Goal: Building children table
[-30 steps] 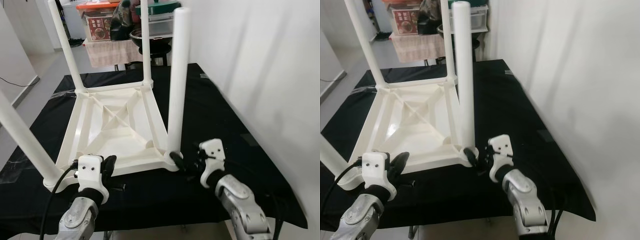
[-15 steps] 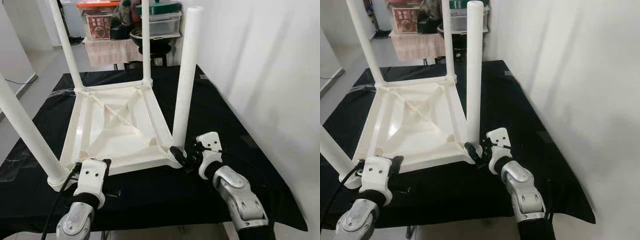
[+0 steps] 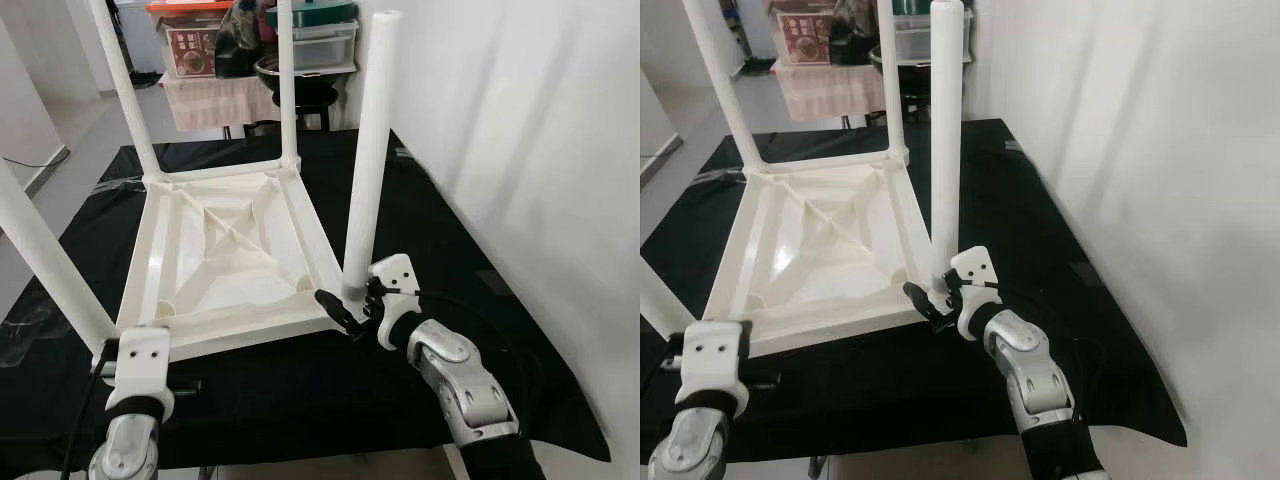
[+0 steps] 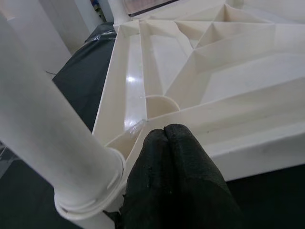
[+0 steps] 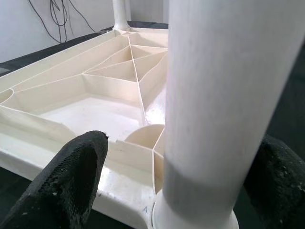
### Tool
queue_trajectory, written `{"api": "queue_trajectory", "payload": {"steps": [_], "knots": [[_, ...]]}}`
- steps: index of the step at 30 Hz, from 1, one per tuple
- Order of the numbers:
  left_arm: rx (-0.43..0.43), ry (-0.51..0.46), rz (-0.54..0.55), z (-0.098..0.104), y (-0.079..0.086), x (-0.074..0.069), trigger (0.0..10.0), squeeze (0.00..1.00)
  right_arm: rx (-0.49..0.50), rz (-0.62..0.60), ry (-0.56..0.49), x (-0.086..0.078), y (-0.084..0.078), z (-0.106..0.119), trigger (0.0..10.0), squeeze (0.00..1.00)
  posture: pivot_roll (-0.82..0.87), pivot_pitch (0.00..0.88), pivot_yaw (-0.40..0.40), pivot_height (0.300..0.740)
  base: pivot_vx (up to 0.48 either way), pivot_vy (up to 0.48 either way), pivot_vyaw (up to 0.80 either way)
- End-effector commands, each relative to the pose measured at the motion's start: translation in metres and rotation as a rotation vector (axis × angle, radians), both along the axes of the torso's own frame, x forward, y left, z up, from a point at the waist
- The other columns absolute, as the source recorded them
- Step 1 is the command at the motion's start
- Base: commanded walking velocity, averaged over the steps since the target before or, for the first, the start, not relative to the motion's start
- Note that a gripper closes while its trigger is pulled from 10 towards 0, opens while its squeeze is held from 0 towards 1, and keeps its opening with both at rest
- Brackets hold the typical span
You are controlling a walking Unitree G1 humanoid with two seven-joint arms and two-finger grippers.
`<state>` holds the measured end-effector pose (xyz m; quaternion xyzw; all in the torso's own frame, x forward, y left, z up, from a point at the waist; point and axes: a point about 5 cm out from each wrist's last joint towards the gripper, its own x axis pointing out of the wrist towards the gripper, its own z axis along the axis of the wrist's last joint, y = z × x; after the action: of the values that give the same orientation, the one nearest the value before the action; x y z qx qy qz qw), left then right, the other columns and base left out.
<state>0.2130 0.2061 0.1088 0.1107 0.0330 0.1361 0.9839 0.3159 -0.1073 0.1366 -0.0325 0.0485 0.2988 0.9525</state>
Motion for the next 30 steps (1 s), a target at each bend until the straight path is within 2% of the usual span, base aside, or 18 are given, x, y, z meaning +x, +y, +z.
{"api": "queue_trajectory", "payload": {"steps": [1, 18, 27, 30], "knots": [[0.021, -0.001, 0.008, -0.001, -0.001, -0.002, 10.0, 0.0, -0.005, 0.016, -0.008, 0.002, 0.005, 0.001, 10.0, 0.0, -0.01, 0.0, -0.018, 0.74, 0.0, 0.48, 0.0], [0.007, -0.025, 0.008, 0.003, 0.0, 0.0, 10.0, 0.0, -0.012, 0.002, -0.002, 0.004, 0.005, -0.001, 10.0, 0.0, -0.01, 0.0, -0.016, 0.74, 0.0, 0.48, 0.0], [0.019, -0.024, 0.002, 0.004, -0.001, 0.001, 10.0, 0.0, -0.047, -0.051, -0.017, 0.01, 0.002, 0.001, 10.0, 0.0, -0.02, 0.0, -0.02, 0.74, 0.0, 0.0, 0.0], [0.016, -0.023, -0.005, 0.003, -0.002, 0.004, 10.0, 0.0, -0.079, -0.119, -0.053, 0.026, 0.0, 0.009, 10.0, 0.0, -0.02, 0.0, -0.013, 0.74, 0.0, 0.0, 0.0]]}}
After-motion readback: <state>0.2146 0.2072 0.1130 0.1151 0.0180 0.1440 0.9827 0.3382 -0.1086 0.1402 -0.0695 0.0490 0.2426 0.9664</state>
